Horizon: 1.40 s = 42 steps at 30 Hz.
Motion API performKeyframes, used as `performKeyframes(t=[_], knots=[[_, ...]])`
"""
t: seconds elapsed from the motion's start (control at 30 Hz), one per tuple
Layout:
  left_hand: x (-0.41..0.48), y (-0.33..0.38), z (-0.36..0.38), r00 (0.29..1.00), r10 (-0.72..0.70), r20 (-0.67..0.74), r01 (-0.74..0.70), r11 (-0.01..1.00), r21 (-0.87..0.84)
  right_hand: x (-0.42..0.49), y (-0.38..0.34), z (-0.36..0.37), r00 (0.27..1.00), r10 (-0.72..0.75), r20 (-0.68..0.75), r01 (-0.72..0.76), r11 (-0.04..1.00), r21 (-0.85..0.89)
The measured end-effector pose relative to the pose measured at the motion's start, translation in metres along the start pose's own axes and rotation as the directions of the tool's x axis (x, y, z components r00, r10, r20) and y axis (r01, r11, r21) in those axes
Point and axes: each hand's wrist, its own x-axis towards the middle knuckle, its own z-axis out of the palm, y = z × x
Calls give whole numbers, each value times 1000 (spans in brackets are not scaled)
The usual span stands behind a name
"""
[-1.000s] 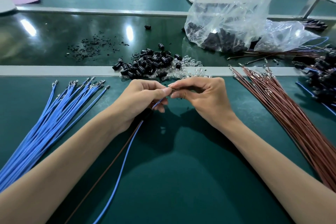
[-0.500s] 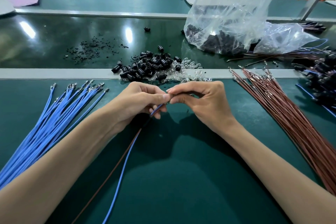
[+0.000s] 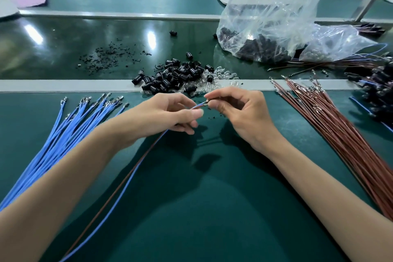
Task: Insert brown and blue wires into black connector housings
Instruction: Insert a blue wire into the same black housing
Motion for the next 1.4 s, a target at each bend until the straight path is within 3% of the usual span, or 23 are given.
performKeyframes(t=[0.2,0.3,0.43,0.53,0.87,1.1,1.4], knots=[[-8,3,-22,984,-135,112,104,963,250,0,-1,-1,1000,25,8,-25,1000,16],[-11,6,-30,978,-191,83,151,925,349,0,-1,-2,1000,29,7,-29,999,31],[-11,8,-30,999,-41,29,32,960,280,0,-1,-2,999,41,14,-41,998,41],[-10,8,-26,999,-19,39,11,980,200,-1,-1,-2,999,35,15,-35,999,39],[-4,0,-3,994,107,1,-103,952,288,-2,-4,0,996,12,89,-18,998,61],[-4,-1,-10,999,30,21,-33,988,154,-3,-3,1,999,-19,33,18,998,55],[-3,-5,1,1000,12,21,-14,998,61,-2,-2,0,995,-35,94,20,988,151]])
